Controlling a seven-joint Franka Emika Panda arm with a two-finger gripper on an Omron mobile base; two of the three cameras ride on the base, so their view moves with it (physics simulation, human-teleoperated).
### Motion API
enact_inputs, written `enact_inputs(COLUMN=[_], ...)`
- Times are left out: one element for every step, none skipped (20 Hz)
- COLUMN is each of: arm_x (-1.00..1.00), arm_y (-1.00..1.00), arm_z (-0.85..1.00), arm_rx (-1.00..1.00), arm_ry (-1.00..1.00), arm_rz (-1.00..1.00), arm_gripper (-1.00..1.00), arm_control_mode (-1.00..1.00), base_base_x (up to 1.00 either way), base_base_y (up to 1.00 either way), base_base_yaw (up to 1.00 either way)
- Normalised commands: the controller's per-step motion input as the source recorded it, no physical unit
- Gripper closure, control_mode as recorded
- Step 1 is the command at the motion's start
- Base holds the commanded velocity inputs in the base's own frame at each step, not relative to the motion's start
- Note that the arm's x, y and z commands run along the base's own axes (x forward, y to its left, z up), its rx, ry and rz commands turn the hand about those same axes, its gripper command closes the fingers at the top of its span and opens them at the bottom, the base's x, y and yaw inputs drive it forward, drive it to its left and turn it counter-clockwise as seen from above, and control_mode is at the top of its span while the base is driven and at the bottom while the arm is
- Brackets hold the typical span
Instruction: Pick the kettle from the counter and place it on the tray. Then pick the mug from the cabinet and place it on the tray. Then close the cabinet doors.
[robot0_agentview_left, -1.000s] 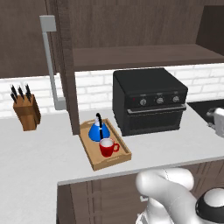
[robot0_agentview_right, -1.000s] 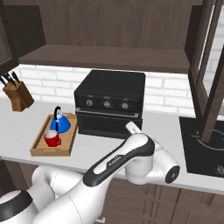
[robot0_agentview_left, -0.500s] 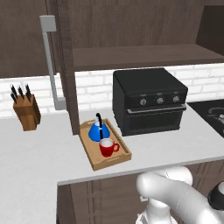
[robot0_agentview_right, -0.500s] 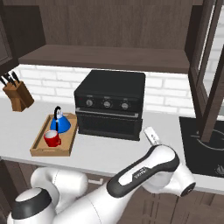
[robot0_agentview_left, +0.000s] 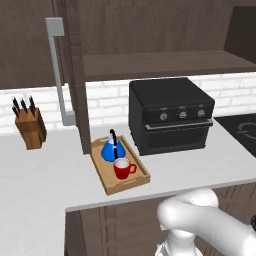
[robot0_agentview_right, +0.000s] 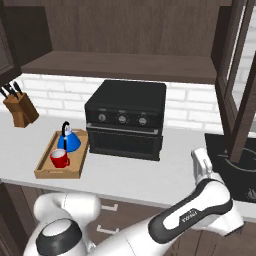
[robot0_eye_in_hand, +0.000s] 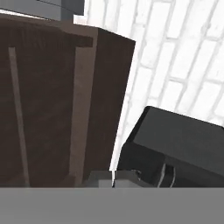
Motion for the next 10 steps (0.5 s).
enact_inputs(arm_x=[-0.02,-0.01,0.0,0.0,0.0,0.0,0.0,0.0,0.05,0.09], arm_y=[-0.46,-0.44,-0.41,-0.38,-0.36,-0.29,-0.26,-0.23,-0.22,-0.31], arm_z=[0.06,0.03,0.0,0.0,0.0,0.0,0.0,0.0,0.0,0.0], arm_rx=[0.12,0.11,0.12,0.13,0.14,0.13,0.13,0.13,0.13,0.17], arm_ry=[-0.1,-0.13,-0.13,-0.13,-0.15,-0.15,-0.15,-0.18,-0.23,-0.23], arm_rz=[-0.06,-0.05,-0.04,-0.04,-0.04,-0.05,-0.05,-0.04,-0.02,-0.01], arm_gripper=[1.0,1.0,1.0,1.0,1.0,1.0,1.0,1.0,1.0,1.0], arm_control_mode=[-1.0,-1.0,-1.0,-1.0,-1.0,-1.0,-1.0,-1.0,-1.0,-1.0], base_base_x=[0.0,0.0,0.0,0.0,0.0,0.0,0.0,0.0,0.0,0.0], base_base_y=[0.0,0.0,0.0,0.0,0.0,0.0,0.0,0.0,0.0,0.0], base_base_yaw=[0.0,0.0,0.0,0.0,0.0,0.0,0.0,0.0,0.0,0.0])
